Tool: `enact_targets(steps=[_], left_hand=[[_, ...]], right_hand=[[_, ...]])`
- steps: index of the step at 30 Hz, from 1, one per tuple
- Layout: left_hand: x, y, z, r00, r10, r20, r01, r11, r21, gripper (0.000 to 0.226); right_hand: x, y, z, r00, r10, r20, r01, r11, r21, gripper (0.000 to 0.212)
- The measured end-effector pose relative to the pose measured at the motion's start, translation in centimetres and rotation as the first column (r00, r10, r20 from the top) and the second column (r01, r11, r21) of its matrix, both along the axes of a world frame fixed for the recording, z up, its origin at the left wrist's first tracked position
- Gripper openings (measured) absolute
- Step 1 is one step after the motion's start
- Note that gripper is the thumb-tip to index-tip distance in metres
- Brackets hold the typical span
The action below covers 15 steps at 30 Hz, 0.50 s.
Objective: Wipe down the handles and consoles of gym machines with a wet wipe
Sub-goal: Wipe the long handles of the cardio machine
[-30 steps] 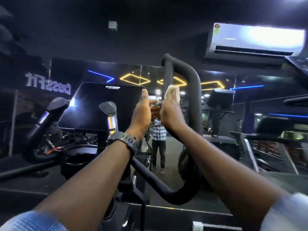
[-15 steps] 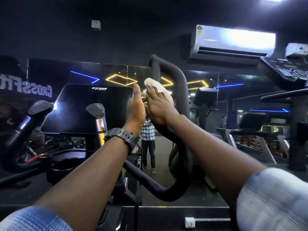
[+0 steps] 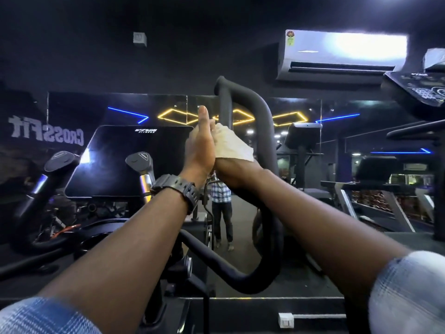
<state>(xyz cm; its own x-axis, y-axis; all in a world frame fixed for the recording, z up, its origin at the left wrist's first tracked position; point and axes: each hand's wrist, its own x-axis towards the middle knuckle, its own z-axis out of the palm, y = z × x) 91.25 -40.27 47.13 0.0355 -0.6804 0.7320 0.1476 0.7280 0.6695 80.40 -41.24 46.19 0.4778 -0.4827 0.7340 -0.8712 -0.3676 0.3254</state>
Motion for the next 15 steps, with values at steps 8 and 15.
enact_targets(steps=[8, 15], left_hand=[[0.6, -0.8, -1.4, 0.995, -0.034, 0.091, 0.032, 0.999, 0.027, 0.096], [0.3, -1.5, -1.6, 0.983, -0.176, 0.055, 0.168, 0.979, 0.115, 0.106]], right_hand=[[-1.2, 4.1, -9.7, 0.991, -0.095, 0.09, 0.107, 0.984, -0.14, 0.03], [-1.4, 4.2, -2.6, 0.981, 0.07, 0.182, -0.057, 0.995, -0.076, 0.038]])
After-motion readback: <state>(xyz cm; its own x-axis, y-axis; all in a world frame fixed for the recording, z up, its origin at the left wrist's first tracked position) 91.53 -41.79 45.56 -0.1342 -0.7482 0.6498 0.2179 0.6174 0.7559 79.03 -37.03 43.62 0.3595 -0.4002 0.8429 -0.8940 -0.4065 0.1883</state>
